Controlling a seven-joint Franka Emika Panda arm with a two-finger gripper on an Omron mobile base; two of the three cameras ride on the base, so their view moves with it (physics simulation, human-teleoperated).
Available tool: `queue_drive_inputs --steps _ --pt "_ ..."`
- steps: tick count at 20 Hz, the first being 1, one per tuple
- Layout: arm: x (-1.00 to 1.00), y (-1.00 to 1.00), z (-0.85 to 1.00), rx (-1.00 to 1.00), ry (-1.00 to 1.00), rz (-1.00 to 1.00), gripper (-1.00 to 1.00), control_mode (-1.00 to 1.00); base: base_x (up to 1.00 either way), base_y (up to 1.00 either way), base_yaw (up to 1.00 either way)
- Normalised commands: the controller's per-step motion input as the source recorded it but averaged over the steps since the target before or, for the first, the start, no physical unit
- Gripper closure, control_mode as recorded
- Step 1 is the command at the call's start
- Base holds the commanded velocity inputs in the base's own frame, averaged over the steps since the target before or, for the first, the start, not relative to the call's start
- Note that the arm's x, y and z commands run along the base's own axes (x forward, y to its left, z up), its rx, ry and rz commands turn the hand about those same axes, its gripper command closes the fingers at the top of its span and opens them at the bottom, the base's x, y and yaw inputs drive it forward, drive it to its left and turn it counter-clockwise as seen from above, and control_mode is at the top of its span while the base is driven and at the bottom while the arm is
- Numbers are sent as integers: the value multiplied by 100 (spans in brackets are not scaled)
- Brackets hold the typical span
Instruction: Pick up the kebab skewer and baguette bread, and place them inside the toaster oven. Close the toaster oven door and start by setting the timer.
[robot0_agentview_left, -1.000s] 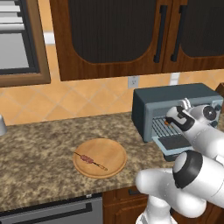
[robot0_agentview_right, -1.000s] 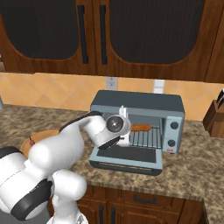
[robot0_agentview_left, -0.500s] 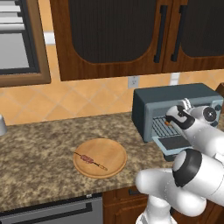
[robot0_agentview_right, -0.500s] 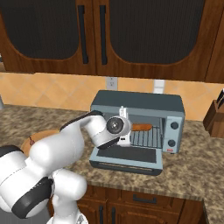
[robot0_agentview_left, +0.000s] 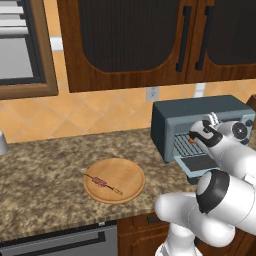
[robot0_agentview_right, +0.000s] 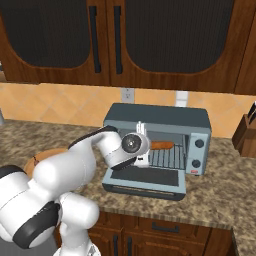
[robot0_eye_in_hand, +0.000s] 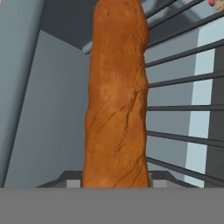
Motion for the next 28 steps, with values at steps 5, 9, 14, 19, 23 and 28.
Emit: queue_drive_inputs --steps 5,9,14,19,23,28 --pt "0 0 0 0 0 0 -100 -100 0 0 0" --pt "0 0 0 0 0 0 -100 -100 0 0 0" --pt "0 0 0 0 0 0 -100 -100 0 0 0" --pt "-62 -12 32 0 0 0 -100 -100 0 0 0" --pt "-95 -11 78 3 6 0 -100 -100 0 0 0" --pt "-65 0 99 5 22 1 -100 -100 0 0 0"
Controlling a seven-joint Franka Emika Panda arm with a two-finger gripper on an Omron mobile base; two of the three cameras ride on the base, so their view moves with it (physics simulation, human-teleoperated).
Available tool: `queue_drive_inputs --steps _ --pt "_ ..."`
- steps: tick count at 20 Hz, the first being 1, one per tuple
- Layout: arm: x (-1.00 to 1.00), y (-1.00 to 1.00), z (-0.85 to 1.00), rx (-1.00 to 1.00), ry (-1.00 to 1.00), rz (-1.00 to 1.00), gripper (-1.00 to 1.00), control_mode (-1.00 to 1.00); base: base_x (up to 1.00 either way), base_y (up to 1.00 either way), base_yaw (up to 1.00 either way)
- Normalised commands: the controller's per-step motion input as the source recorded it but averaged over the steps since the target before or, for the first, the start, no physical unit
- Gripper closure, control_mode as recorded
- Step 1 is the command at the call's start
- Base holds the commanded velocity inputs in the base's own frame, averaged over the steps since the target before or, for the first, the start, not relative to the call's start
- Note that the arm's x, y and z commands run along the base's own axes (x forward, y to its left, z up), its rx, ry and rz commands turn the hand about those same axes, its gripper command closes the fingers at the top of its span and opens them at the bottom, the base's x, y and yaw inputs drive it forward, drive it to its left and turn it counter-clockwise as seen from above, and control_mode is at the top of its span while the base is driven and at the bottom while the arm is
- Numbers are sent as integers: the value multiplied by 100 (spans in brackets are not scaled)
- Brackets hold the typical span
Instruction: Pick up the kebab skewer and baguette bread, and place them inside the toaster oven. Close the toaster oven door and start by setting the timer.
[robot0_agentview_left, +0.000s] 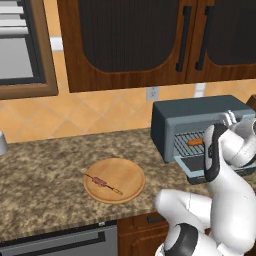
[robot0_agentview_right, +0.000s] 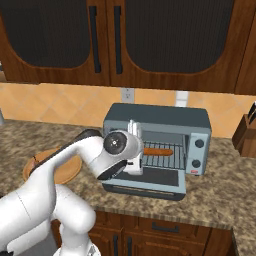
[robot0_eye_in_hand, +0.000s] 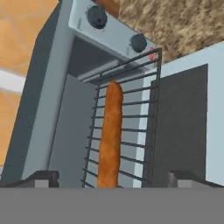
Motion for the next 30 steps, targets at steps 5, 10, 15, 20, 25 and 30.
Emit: queue_drive_inputs --steps 5,10,15,20,25,30 --pt "-76 21 59 0 31 30 -100 -100 0 0 0" --pt "-56 79 19 0 24 58 -100 -100 0 0 0" --pt "-56 99 13 -4 19 54 -100 -100 0 0 0" --pt "-24 100 0 -14 -2 54 -100 -100 0 0 0" --pt "-7 100 0 -15 -7 51 -100 -100 0 0 0" --pt "-1 81 -1 -11 -8 57 -100 -100 0 0 0"
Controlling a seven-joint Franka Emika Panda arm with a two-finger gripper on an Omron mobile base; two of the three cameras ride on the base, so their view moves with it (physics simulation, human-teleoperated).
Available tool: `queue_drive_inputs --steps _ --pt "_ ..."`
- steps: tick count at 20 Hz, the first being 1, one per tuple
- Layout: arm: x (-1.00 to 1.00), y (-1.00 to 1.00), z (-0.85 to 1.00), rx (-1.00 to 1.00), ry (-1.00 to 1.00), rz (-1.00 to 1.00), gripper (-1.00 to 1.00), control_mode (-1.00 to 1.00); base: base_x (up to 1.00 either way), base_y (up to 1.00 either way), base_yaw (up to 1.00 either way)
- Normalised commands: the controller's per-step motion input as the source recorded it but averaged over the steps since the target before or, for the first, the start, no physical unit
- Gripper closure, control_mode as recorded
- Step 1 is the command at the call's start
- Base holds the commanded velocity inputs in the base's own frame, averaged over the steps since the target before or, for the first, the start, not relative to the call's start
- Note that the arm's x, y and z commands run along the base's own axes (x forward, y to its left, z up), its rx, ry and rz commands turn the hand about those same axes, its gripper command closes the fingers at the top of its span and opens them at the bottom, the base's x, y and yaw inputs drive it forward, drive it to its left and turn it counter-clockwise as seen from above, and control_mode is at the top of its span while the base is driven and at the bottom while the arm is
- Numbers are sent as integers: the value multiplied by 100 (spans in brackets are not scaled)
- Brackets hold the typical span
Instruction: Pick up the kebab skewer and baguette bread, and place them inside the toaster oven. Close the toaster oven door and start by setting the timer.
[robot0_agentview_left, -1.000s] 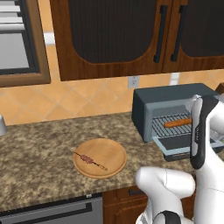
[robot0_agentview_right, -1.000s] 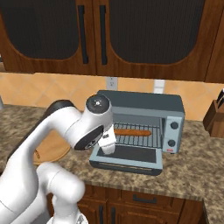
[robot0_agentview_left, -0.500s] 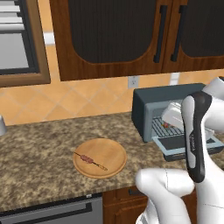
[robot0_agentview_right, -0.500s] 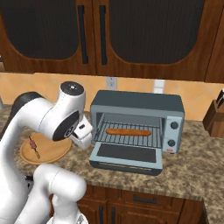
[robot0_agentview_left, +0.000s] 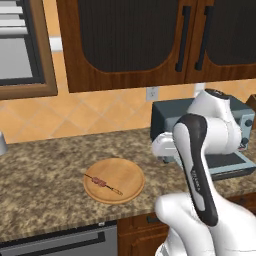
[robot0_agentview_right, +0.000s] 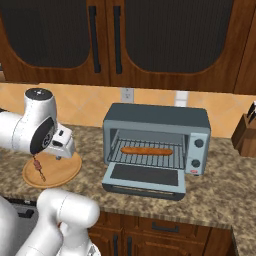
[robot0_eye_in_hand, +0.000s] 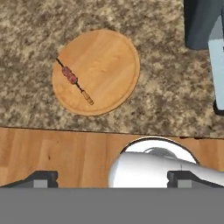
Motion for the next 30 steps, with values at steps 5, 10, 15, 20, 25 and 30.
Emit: queue_drive_inputs --steps 5,10,15,20,25,30 --pt "25 75 -13 -8 -12 43 -100 -100 0 0 0" --pt "70 39 -46 -7 0 24 -100 -100 0 0 0" --pt "99 46 -63 -9 4 9 -100 -100 0 0 0" --pt "73 74 -76 -12 6 1 -100 -100 0 0 0" --pt "50 53 -69 -3 3 0 -100 -100 0 0 0" --pt "17 34 -52 0 4 0 -100 -100 0 0 0"
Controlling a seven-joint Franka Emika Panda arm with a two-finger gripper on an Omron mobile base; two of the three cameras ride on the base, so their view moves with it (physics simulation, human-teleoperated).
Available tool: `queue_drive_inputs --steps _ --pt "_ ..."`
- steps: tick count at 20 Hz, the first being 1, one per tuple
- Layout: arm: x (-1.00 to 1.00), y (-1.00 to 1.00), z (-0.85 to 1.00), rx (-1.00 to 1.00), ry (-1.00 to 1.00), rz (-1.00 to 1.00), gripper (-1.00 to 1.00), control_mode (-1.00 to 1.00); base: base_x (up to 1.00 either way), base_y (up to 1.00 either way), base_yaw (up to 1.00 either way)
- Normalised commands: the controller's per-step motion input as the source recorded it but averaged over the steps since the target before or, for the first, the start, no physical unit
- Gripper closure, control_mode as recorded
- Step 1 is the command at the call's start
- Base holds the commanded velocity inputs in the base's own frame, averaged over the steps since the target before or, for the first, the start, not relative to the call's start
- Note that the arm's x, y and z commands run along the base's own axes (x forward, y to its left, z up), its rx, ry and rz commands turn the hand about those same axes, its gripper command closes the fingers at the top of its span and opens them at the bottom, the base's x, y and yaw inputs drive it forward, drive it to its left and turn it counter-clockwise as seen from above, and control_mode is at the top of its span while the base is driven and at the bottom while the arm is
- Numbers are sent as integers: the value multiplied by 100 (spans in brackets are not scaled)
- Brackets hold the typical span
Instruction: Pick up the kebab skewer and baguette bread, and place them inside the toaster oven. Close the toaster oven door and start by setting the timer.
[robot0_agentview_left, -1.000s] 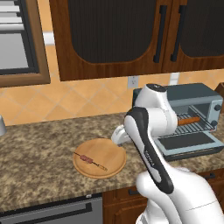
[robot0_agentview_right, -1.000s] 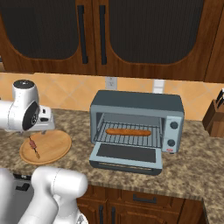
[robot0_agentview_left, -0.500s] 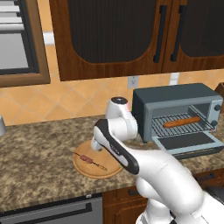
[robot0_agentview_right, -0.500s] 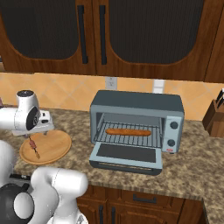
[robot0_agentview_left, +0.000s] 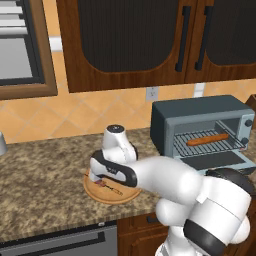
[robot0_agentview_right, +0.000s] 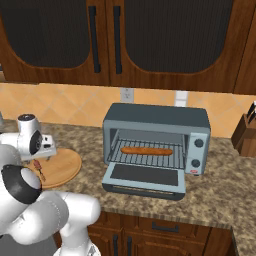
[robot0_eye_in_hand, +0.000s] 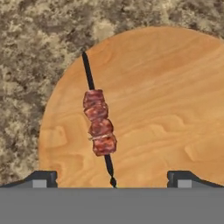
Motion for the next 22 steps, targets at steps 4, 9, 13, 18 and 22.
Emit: queue_drive_inputs --steps 4,9,13,18,22 --pt "0 30 -36 0 0 0 -100 -100 0 0 0" --pt "0 1 -24 0 0 0 -100 -100 0 0 0" --pt "17 0 -30 0 0 0 -100 -100 0 0 0" --pt "16 8 -16 0 0 0 -100 -100 0 0 0" --pt "4 23 -7 0 0 0 -100 -100 0 0 0"
